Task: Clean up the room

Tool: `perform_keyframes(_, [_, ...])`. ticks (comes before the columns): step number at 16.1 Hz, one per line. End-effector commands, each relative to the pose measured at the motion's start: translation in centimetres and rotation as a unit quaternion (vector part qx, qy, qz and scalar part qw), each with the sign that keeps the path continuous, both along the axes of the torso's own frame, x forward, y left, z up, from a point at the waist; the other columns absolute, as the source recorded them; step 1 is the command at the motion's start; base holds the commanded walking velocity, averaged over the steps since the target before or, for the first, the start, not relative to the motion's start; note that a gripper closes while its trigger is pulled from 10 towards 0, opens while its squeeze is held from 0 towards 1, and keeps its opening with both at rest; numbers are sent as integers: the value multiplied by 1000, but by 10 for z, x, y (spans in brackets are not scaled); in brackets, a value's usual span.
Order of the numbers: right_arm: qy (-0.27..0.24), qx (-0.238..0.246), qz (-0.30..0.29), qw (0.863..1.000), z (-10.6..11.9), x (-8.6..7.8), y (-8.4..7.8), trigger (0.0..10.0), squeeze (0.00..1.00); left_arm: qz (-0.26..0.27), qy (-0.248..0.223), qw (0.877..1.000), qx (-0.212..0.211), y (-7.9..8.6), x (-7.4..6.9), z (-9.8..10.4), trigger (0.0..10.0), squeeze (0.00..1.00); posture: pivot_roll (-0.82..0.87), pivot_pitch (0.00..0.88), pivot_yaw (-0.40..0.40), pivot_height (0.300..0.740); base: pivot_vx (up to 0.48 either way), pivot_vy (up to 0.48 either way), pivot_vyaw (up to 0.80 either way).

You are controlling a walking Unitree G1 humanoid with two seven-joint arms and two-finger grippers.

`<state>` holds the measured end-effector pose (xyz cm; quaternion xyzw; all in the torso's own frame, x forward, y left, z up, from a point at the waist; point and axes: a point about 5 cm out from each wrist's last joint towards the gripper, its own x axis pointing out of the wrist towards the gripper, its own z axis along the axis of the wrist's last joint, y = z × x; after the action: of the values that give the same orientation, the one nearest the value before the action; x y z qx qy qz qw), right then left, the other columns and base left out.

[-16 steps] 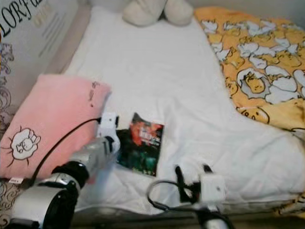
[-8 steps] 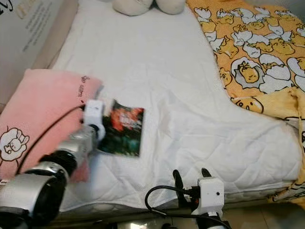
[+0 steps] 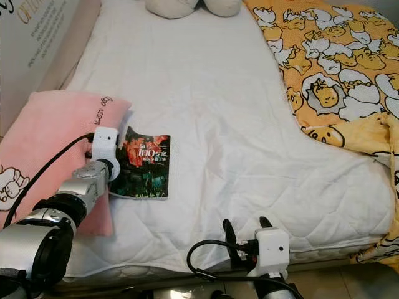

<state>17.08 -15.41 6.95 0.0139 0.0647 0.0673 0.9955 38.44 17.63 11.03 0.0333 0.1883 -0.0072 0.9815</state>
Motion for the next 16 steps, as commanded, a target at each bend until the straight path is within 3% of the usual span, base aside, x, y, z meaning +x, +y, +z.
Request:
perform_keyframes(1, [16,-3,-1,1000,-5,-3,-3,10000,0,13,27,999,-11,1,-7,-14,10000,1000,-62,229,-24,740,0,0,0])
perform_keyframes(3, [18,-5,-2,1000,-6,-3,-4,10000,0,-20,44,999,-8,-15,-11,-24,10000,1000,-65,223,-22,740,0,0,0])
perform_keyframes(6, [19,-6,-4,1000,-7,-3,-5,10000,0,-72,8,996,52,-22,-5,-12,10000,1000,-61,212,-16,740,0,0,0])
perform_keyframes(8, [18,-6,-5,1000,-8,-3,-5,10000,0,-112,-14,990,79,-30,-3,-5,10000,1000,-48,198,-10,740,0,0,0])
perform_keyframes(10, [5,-4,-19,1000,-5,-1,-7,10000,0,-173,-46,976,128,-40,-6,-2,10000,1000,-19,161,1,740,0,0,0])
perform_keyframes(11, [3,-3,-22,1000,-4,-1,-8,10000,0,-190,-56,970,144,-41,-9,-2,10000,1000,-19,161,1,740,0,0,0])
perform_keyframes(14, [1,-3,-31,1000,-8,6,-12,10000,0,-181,-79,962,188,-19,-12,3,10000,1000,18,96,10,740,0,0,0])
perform_keyframes(16, [-26,0,-56,998,-1,16,-18,10000,0,-190,-135,961,148,-23,-23,16,10000,1000,53,39,19,740,0,0,0])
